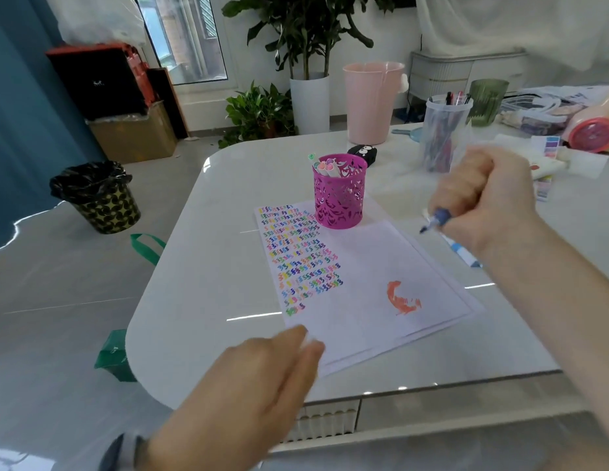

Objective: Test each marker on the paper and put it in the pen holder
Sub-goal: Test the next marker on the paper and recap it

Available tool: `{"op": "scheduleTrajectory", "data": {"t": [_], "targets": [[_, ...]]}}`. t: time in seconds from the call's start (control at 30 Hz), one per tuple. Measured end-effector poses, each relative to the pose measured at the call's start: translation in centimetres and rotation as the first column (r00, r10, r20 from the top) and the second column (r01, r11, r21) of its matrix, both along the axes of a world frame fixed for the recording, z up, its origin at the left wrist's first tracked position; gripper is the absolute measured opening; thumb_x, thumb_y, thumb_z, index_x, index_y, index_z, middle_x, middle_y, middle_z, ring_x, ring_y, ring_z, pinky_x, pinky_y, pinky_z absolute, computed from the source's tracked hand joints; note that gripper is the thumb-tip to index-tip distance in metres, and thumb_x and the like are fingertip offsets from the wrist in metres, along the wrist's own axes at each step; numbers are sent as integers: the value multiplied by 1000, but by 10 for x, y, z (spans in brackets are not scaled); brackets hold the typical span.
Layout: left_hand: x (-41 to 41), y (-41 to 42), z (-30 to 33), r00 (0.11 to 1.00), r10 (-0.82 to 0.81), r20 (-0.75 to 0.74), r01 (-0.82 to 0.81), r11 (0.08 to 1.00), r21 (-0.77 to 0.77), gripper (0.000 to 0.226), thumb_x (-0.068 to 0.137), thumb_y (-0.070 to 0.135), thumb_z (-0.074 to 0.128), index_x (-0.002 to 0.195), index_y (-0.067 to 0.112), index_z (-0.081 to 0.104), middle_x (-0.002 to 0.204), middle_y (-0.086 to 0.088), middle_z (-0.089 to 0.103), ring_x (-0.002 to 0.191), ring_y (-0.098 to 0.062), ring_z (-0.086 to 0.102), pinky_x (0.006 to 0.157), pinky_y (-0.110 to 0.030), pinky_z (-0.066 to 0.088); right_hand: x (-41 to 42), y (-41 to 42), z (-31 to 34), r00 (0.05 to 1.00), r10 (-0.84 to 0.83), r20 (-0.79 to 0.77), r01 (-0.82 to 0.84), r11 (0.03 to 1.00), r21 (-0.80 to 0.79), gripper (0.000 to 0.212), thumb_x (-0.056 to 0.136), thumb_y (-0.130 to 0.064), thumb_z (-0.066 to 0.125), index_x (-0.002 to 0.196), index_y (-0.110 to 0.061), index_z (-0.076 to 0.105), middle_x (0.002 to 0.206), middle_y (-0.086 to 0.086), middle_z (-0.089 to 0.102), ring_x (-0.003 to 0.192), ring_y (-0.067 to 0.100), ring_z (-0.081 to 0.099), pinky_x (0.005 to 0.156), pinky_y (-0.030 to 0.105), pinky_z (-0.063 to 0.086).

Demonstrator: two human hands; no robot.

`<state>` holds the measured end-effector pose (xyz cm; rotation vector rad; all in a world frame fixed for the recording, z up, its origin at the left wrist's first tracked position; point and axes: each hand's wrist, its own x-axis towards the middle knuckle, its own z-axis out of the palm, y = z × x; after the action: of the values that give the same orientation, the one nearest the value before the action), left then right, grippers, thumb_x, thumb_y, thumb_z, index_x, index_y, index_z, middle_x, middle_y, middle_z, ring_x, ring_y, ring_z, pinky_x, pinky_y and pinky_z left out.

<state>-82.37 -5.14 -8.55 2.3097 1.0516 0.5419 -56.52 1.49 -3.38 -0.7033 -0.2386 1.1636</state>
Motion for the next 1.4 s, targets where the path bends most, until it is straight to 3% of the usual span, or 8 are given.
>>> {"op": "scheduleTrajectory", "data": {"t": [0.13, 0.27, 0.43, 0.6, 0.77, 0.87, 1.17, 1.4], "targets": [[-1, 31, -1, 994, 72, 77, -77, 995, 57, 43, 84, 64, 18, 70, 29, 38, 60, 6, 51, 54, -15, 45, 56, -30, 41, -20, -1, -28, 978, 202, -42, -202, 979, 4, 53, 96, -26, 41, 46, -21, 24, 36, -7, 15, 29, 9, 15, 30, 18, 13], [11, 38, -2, 992, 107, 65, -112, 991, 75, 48, 85, 66, 21, 85, 28, 50, 68, 7, 59, 59, -6, 54, 60, -33, 47, -42, 2, -33, 931, 358, -68, -356, 934, 34, 45, 96, -34, 40, 62, -8, 52, 50, 4, 43, 44, 16, 44, 50, 24, 47], [-7, 48, -2, 967, 225, -120, -217, 973, 75, 53, 83, 64, 18, 79, 30, 59, 72, 30, 60, 60, 3, 57, 63, -26, 45, -52, 1, -44, 842, 411, 351, -361, 911, -201, 68, 97, -50, 28, 58, -7, 63, 50, 8, 48, 47, 18, 35, 47, 22, 28], [-20, 56, -6, 914, 291, -284, -280, 957, 80, 43, 93, 51, 23, 75, 27, 54, 64, 11, 64, 54, -3, 60, 70, -30, 51, -62, -3, -60, 747, 451, 488, -355, 892, -281, 70, 92, -65, 32, 79, -10, 74, 75, 13, 73, 46, 14, 55, 39, 18, 38], [-28, 67, -6, 910, 293, -294, -293, 955, 45, 39, 96, 47, 28, 74, 23, 50, 65, 6, 64, 55, -10, 62, 72, -36, 52, -79, 0, -72, 603, 297, 740, -208, 955, -213, 31, 76, -23, 79, 54, -18, 58, 50, 0, 51, 44, 11, 40, 38, 18, 31], [-34, 68, -5, 895, 299, -331, -309, 951, 24, 46, 97, 46, 28, 70, 15, 48, 62, 1, 62, 60, -17, 62, 74, -39, 50, -88, 1, -87, 452, 183, 873, -68, 983, -171, 48, 76, -22, 79, 51, -17, 38, 45, -3, 38, 35, 6, 31, 38, 15, 28], [-35, 71, -9, 905, 216, -366, -247, 968, -39, 43, 96, 45, 33, 82, 11, 55, 67, 2, 65, 60, -14, 60, 69, -33, 50, -91, 2, -108, 216, 93, 972, 23, 995, -101, 35, 73, -7, 69, 56, -10, 38, 49, -1, 39, 43, 7, 37, 40, 13, 25], [-33, 72, -9, 909, 169, -381, -207, 976, -62, 31, 97, 40, 39, 77, 19, 50, 62, 8, 61, 56, -10, 58, 62, -26, 47, -92, 3, -111, 186, 89, 978, -3, 996, -90, 39, 73, -8, 70, 53, -15, 37, 41, -9, 39, 43, 6, 38, 40, 12, 26]]}}
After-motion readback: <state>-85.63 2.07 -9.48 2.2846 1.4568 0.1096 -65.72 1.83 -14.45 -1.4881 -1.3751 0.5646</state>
